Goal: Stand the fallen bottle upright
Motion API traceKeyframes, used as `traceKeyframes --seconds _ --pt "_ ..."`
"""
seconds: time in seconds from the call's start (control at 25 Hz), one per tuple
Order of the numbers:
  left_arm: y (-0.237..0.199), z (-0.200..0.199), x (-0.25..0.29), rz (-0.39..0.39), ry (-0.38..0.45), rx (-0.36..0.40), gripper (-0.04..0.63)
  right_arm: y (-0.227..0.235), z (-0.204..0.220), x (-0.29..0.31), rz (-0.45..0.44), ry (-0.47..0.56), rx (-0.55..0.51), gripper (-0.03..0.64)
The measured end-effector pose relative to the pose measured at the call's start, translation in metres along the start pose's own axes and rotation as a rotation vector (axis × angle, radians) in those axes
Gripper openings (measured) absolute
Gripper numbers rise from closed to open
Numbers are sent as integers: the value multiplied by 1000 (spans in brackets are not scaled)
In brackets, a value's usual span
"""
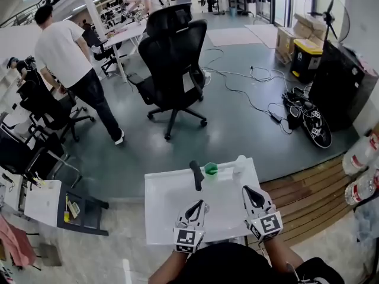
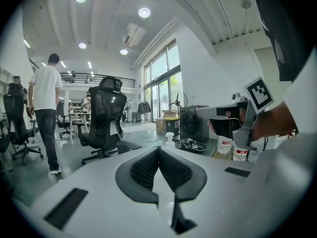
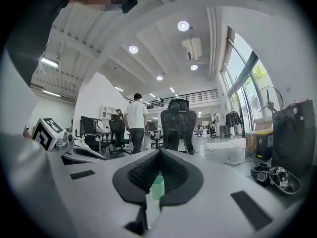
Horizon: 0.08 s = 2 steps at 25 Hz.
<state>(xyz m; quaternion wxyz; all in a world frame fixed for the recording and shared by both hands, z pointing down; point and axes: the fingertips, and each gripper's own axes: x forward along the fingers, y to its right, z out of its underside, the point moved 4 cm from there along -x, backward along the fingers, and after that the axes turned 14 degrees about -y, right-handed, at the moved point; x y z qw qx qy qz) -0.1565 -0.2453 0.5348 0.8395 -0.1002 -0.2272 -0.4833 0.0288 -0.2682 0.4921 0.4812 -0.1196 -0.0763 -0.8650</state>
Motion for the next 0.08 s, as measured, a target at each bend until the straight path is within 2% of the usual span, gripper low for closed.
traceKeyframes --seconds 0.08 --pt "-1 -2 -2 2 3 5 17 -2 -2 2 -1 1 -16 11"
